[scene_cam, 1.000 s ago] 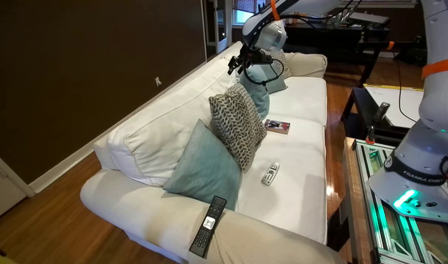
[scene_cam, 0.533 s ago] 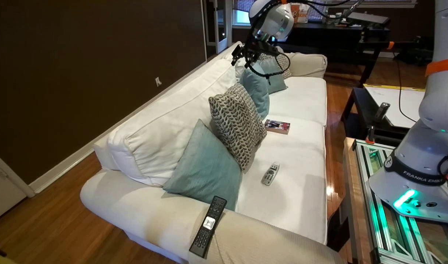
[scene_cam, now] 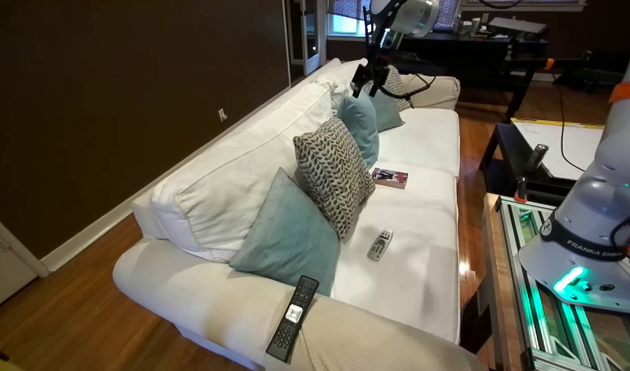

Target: Pick up the beige and black pillow and put it in front of the blue pillows, pick up the left blue pillow move it to the left of the couch, pick the beige and black pillow and move it backwards

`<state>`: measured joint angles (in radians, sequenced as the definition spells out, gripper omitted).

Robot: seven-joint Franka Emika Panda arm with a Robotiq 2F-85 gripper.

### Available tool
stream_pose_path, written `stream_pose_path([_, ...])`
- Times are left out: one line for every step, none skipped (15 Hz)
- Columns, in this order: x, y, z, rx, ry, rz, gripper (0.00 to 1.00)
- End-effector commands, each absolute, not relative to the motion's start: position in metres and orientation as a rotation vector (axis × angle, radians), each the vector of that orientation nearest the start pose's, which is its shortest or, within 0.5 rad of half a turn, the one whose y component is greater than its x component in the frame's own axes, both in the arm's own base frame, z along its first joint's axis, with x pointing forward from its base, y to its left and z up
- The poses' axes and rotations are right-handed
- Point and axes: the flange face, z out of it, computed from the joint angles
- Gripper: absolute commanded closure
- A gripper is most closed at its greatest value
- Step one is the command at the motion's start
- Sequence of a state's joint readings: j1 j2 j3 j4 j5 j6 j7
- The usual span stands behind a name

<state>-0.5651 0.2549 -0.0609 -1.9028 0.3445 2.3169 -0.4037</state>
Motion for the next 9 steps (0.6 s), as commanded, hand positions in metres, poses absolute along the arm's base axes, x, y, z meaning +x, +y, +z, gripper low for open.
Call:
stream_pose_path([0.488,-0.348,0.388,-3.009,0.529,-0.346,0.00])
stream_pose_path([0.483,-0.345,0.387,-3.023,0.495,-0.369,0.00])
stream_pose_path([0.481,-0.342,0.390,-3.035,0.467,-0.384,0.00])
stream_pose_path([0.477,-0.338,0.389,-3.040,0.436,-0.410,0.00])
stream_pose_path([0.474,-0.335,0.390,-3.049,0.411,-0.432,0.00])
stream_pose_path([0.470,-0.331,0.391,-3.059,0.387,-0.452,0.00])
stream_pose_path([0.467,-0.328,0.392,-3.066,0.367,-0.475,0.00])
stream_pose_path([0.463,-0.326,0.393,-3.074,0.349,-0.496,0.00])
stream_pose_path([0.458,-0.323,0.392,-3.083,0.337,-0.524,0.00])
